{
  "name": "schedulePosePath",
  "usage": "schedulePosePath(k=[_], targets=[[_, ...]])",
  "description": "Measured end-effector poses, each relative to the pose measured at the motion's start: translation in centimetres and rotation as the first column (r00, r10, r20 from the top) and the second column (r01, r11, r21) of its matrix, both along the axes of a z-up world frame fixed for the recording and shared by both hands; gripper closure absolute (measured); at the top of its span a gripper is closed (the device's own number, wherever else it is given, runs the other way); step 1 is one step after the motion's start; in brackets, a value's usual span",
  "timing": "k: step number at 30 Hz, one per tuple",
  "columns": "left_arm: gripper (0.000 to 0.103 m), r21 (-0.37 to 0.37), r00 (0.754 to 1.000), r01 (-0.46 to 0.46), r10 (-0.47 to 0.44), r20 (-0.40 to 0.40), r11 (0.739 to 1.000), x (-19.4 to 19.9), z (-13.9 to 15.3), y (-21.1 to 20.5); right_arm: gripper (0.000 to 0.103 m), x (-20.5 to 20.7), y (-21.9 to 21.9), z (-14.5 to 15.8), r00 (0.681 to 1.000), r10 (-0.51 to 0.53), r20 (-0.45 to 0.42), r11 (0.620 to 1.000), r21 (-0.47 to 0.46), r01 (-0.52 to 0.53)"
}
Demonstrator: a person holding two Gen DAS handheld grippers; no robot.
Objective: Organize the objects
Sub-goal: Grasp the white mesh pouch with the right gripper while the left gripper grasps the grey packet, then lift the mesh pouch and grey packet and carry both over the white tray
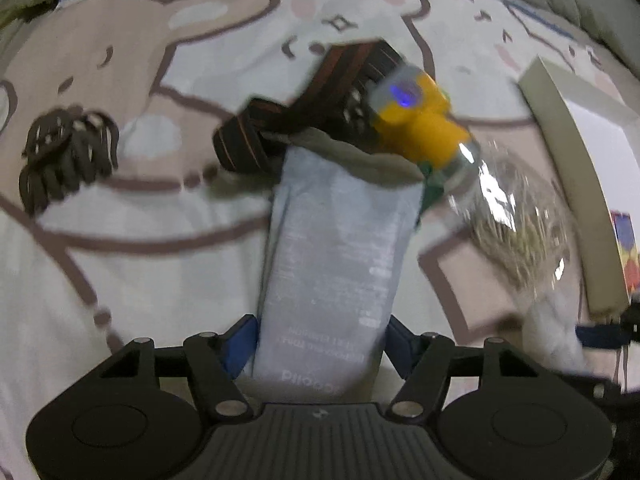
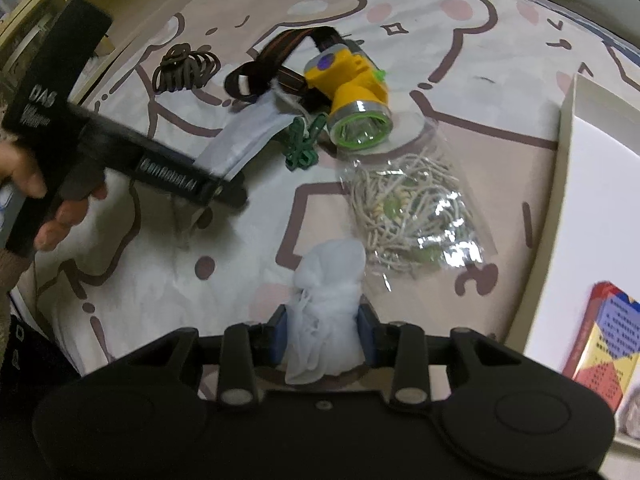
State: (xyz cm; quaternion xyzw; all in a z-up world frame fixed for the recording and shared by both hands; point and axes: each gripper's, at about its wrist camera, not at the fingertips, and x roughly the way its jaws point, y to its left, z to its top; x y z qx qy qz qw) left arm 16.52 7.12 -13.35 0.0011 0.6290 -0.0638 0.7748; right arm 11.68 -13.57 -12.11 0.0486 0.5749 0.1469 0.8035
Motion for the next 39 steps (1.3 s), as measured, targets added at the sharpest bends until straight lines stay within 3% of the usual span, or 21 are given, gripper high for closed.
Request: schedulePosePath(k=[7,12,18,23,28,33,36,38,39], targets=[[0.035,-0.083,0.997,-0.055,0.05,-0.065,0.995,-3.1,0.4,0.5,0.066,-1.3,-0.3,0.0,1.0,0.021,-0.011,1.0,-0.002,-0.021],[0.034,-0.117,0.995,-0.021,0.009,-0.097,0.993,-4.8,0.7,-0.2,0.066,-2.6,-0.1,0.3,0.997,0.071,-0.023,0.997,-0.003,-0.071],[0.021,-0.054,0.998,0.01,-0.013,-0.059,0.999,-4.7,0.9,-1.0,0.066,-3.6,0.5,-1.1,0.99,0.126,-0.071,0.991,-0.03,-0.128],[0.021,-0.067,0.998,-0.013,0.008,-0.068,0.998,-3.2,0.3,-0.5,0.06,-3.2,-0.4,-2.0,0.993,0.049,-0.111,0.999,0.016,-0.047],[0.022,-0.048,0.997,0.014,-0.018,-0.074,0.999,-2.4,-0.9,-1.6,0.064,-3.0,-1.2,-2.8,0.989,-0.023,-0.147,0.998,0.053,0.031],[0.041,0.001,0.995,0.083,-0.083,-0.053,0.997,-3.1,-0.4,-2.8,0.071,-3.2,-1.0,-2.6,0.991,-0.017,-0.13,0.999,0.032,0.022],[0.043,-0.02,0.996,0.079,-0.079,-0.042,0.997,-3.4,0.3,-2.6,0.072,-3.1,-1.3,-1.9,0.995,-0.024,-0.1,0.999,0.03,0.027],[0.037,0.013,0.996,0.085,-0.085,-0.01,0.996,-3.6,0.7,-2.8,0.072,-3.0,-1.5,-1.5,0.996,-0.033,-0.082,0.999,0.027,0.036],[0.027,0.044,0.996,0.092,-0.092,0.006,0.995,-3.7,0.9,-2.9,0.072,-2.9,-1.7,-1.4,0.996,-0.039,-0.076,0.999,0.028,0.041]])
